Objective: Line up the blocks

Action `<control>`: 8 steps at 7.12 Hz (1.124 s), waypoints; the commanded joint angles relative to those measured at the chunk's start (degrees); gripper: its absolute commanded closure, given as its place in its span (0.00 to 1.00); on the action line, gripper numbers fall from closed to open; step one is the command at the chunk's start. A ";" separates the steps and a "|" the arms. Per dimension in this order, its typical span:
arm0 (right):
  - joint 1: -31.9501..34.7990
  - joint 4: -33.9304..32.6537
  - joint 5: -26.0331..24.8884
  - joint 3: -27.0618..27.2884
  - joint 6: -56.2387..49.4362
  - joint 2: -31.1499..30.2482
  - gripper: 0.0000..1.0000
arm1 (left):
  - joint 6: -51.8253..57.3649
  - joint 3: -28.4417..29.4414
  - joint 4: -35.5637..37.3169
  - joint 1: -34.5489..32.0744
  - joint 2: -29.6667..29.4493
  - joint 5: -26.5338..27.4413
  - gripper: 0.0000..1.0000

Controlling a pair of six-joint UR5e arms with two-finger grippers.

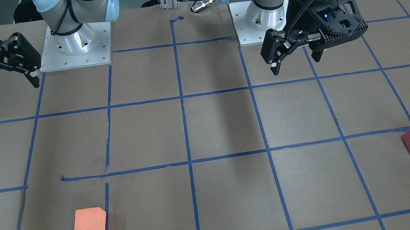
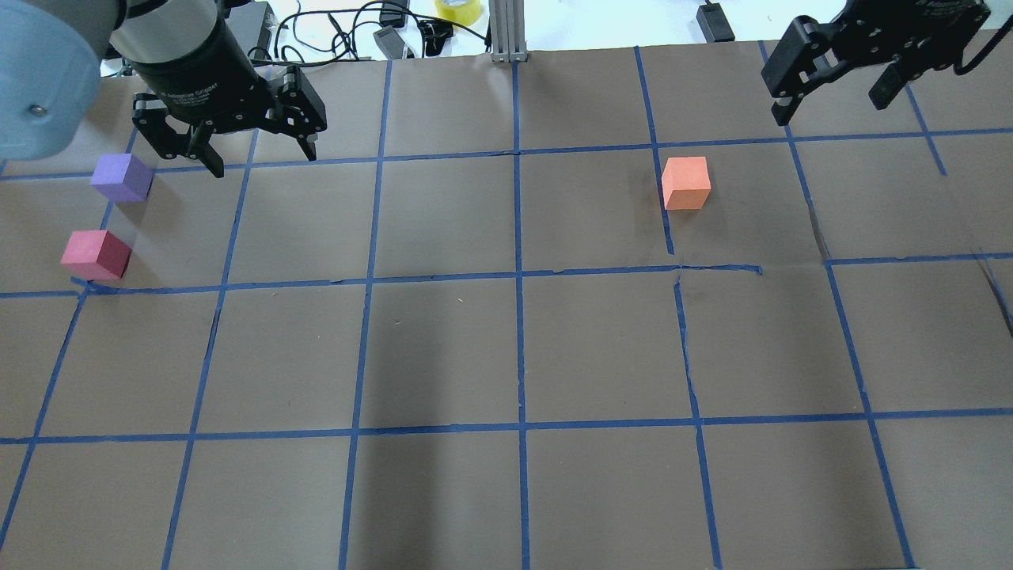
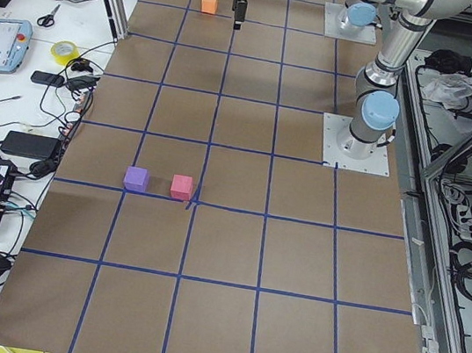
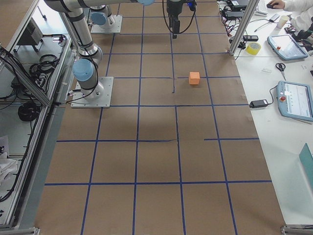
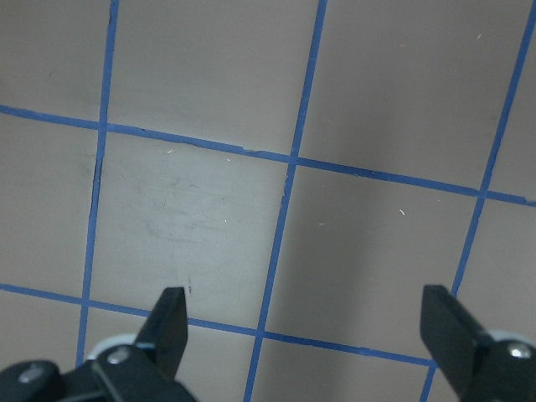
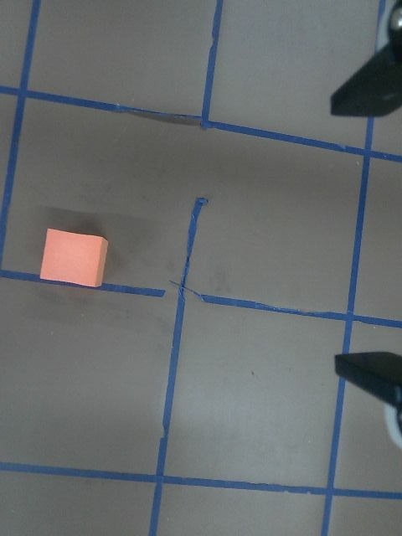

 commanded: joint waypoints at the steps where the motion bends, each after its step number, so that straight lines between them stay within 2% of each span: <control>1: 0.14 -5.27 -0.65 -0.17 0.14 4.97 0.00 | 0.00 0.01 0.00 -0.01 0.01 0.01 0.00; 3: 0.57 -19.22 -0.83 -0.53 1.36 17.69 0.00 | -0.08 0.01 0.00 -0.01 0.01 0.01 0.00; 5: 0.75 -29.24 -0.74 -0.26 7.77 26.50 0.00 | 0.00 0.01 0.00 -0.01 0.01 0.01 0.00; 8: 1.45 -31.32 0.57 -0.26 10.07 32.95 0.00 | 0.00 0.01 0.00 -0.01 0.01 0.01 0.00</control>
